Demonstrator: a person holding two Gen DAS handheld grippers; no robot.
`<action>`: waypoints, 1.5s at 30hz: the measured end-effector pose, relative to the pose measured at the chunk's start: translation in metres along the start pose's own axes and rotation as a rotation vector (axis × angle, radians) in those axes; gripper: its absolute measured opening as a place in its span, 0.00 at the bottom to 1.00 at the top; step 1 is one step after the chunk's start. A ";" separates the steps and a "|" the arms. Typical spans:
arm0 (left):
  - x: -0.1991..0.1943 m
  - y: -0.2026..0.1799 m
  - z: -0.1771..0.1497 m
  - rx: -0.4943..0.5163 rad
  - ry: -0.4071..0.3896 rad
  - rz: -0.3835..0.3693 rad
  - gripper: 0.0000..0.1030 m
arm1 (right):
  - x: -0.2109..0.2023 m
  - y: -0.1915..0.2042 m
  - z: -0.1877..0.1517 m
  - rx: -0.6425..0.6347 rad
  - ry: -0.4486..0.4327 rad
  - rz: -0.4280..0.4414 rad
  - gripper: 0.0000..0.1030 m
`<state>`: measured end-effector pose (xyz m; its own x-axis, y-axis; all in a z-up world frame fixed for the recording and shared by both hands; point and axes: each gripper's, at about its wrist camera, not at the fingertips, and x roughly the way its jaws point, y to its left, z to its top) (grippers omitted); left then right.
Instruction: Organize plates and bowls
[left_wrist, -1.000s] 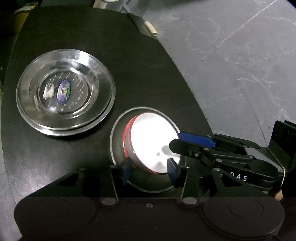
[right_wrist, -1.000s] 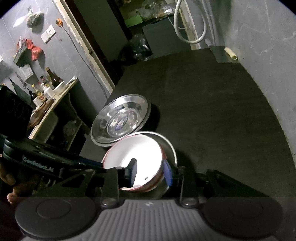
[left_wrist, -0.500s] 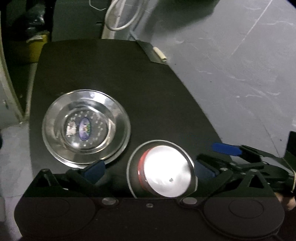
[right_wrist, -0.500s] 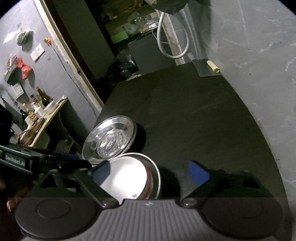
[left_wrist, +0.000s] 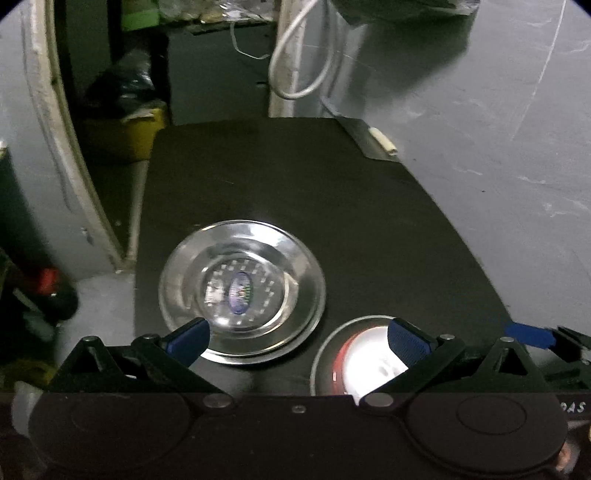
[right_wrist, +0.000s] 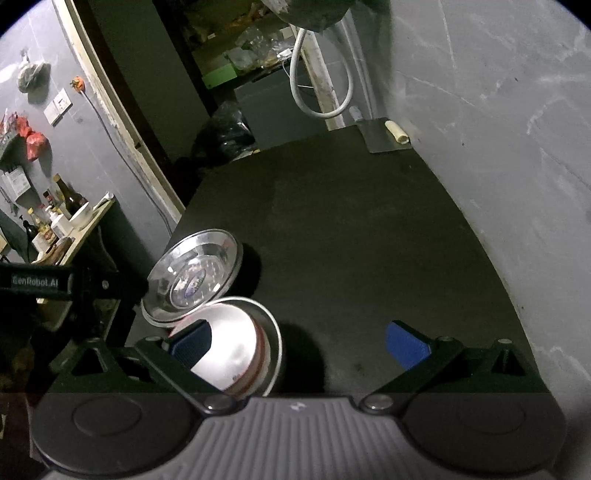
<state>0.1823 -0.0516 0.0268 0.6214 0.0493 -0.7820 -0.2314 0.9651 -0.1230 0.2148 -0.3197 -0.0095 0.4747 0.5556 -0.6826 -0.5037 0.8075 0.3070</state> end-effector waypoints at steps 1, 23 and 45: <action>-0.002 -0.001 -0.001 0.000 -0.006 0.019 0.99 | 0.000 -0.001 -0.002 0.003 0.003 0.002 1.00; -0.048 0.007 -0.019 0.099 -0.147 0.073 0.99 | -0.032 0.043 -0.019 -0.032 -0.084 -0.092 1.00; -0.098 0.064 -0.068 0.054 -0.346 0.001 0.99 | -0.079 0.171 -0.040 -0.338 -0.207 -0.501 1.00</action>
<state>0.0559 -0.0122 0.0540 0.8401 0.1256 -0.5276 -0.1981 0.9767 -0.0830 0.0622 -0.2330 0.0706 0.8244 0.1809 -0.5364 -0.3684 0.8909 -0.2657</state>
